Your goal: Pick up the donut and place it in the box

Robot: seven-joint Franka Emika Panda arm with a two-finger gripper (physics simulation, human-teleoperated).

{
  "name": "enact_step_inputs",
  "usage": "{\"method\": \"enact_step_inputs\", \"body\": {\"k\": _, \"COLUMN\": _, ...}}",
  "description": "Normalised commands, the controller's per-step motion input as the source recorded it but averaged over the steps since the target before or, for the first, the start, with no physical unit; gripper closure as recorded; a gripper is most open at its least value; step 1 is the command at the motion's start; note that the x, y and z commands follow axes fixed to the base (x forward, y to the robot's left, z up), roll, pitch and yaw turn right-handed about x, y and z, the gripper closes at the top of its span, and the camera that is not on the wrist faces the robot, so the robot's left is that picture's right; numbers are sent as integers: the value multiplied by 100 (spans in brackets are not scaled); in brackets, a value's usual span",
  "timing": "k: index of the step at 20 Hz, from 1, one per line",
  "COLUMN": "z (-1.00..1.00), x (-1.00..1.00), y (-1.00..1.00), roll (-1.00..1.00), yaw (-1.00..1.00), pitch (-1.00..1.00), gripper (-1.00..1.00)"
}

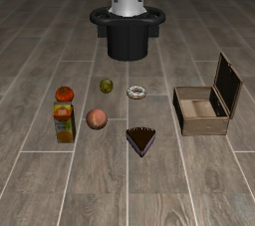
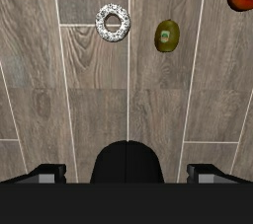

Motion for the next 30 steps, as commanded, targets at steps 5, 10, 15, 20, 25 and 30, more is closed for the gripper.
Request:
{"method": "enact_step_inputs", "body": {"k": 5, "z": 0, "x": 0, "y": 100, "roll": 0, "yaw": 0, "pitch": 0, "gripper": -100}}
{"method": "enact_step_inputs", "body": {"k": 10, "z": 0, "x": 100, "y": 0, "roll": 0, "yaw": 0, "pitch": 0, "gripper": -100}}
{"method": "enact_step_inputs", "body": {"k": 15, "z": 0, "x": 100, "y": 0, "roll": 0, "yaw": 0, "pitch": 0, "gripper": -100}}
{"method": "enact_step_inputs", "body": {"k": 20, "z": 0, "x": 80, "y": -20, "roll": 0, "yaw": 0, "pitch": 0, "gripper": -100}}
{"method": "enact_step_inputs", "body": {"k": 25, "z": -80, "x": 0, "y": -20, "roll": 0, "yaw": 0, "pitch": 0, "gripper": -100}}
{"method": "enact_step_inputs", "body": {"k": 30, "z": -100, "x": 0, "y": 0, "roll": 0, "yaw": 0, "pitch": 0, "gripper": -100}}
